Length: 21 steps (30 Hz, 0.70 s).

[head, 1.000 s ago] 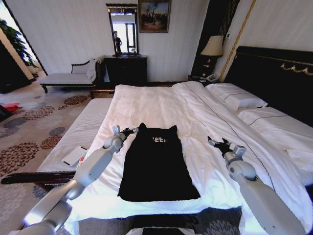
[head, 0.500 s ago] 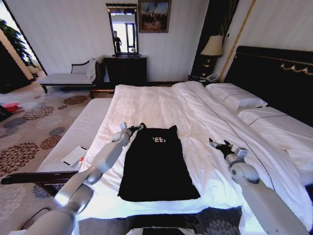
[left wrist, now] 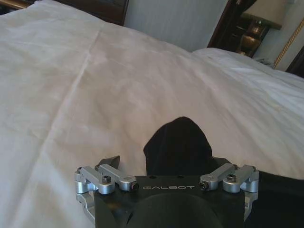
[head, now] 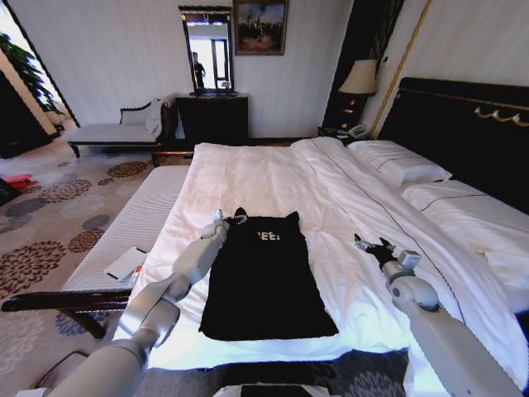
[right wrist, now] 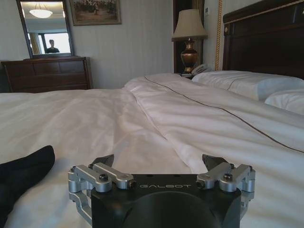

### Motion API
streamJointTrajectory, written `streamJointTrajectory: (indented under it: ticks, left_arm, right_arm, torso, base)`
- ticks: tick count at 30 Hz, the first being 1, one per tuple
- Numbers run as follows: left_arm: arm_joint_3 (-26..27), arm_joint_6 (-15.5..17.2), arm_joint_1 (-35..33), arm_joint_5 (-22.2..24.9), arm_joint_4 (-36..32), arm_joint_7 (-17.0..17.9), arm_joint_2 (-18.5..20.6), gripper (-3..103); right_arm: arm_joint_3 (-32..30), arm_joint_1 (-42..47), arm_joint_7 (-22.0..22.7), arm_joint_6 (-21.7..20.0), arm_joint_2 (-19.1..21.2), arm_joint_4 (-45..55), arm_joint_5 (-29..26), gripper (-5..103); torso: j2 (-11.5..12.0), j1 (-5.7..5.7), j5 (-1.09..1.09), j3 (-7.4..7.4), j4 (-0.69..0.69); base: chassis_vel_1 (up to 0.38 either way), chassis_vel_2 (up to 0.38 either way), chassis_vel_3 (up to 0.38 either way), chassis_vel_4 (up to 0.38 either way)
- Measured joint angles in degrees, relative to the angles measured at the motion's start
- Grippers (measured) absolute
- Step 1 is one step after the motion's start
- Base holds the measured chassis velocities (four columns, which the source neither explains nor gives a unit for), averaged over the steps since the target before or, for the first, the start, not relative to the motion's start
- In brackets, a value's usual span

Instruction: Fold the clothes on the bed.

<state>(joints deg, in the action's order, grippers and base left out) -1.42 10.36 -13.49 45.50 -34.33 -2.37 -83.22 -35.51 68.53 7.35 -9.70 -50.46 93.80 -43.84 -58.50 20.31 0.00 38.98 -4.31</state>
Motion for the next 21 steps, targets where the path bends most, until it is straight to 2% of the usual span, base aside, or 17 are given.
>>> streamJointTrajectory:
  ticks: [5,7,8,10,13,16,18,21]
  left_arm:
    - [0.2,-1.5,0.1,-0.9,1.5,-1.1,-0.6,100]
    - [0.9,-2.6,-0.1,-1.2,2.2,-1.4,-1.2,89]
    - [0.9,-2.6,-0.1,-1.2,2.2,-1.4,-1.2,89]
    - [1.0,-3.3,-0.2,-1.3,2.7,-1.4,-1.4,79]
    - [1.0,-3.8,-0.2,-1.3,2.9,-1.5,-1.4,73]
    - [1.0,-4.1,-0.3,-0.9,2.7,-1.5,-1.2,56]
    - [1.0,-4.1,-0.5,-0.8,2.5,-1.5,-1.2,56]
    - [0.9,-4.2,-1.0,-0.5,1.4,-1.5,-0.8,40]
  right_arm:
    - [0.0,0.0,0.0,0.0,0.0,-0.1,0.0,100]
    - [0.1,0.0,0.0,0.0,0.0,-0.1,0.1,100]
    - [0.1,0.0,0.0,0.0,0.0,-0.1,0.1,100]
    - [0.2,0.0,0.0,0.0,-0.1,-0.3,0.1,100]
    - [0.2,0.0,0.0,0.0,-0.1,-0.5,0.2,100]
    - [0.5,-0.2,0.0,0.0,-0.3,-0.9,0.5,100]
    - [0.6,-0.3,0.0,0.0,-0.4,-1.0,0.5,100]
    - [1.4,-1.7,-0.1,0.0,-0.4,-1.7,0.3,100]
  torso:
    - [0.0,0.0,0.0,0.0,-0.01]
    - [0.0,-0.01,0.0,-0.01,-0.02]
    - [0.0,-0.01,0.0,-0.01,-0.02]
    - [0.0,0.0,0.0,0.0,-0.01]
    - [0.0,-0.01,0.0,0.0,-0.01]
    - [0.0,-0.01,0.0,-0.01,-0.01]
    - [0.0,-0.01,0.0,-0.01,-0.02]
    - [0.0,-0.01,0.0,-0.01,-0.02]
  base:
    - [0.0,0.0,0.0,0.0]
    - [0.0,0.0,0.0,0.0]
    - [0.0,0.0,0.0,0.0]
    - [0.0,0.0,0.0,0.0]
    - [0.0,0.0,0.0,0.0]
    - [0.0,0.0,0.0,0.0]
    - [0.0,0.0,0.0,0.0]
    - [0.0,0.0,0.0,0.0]
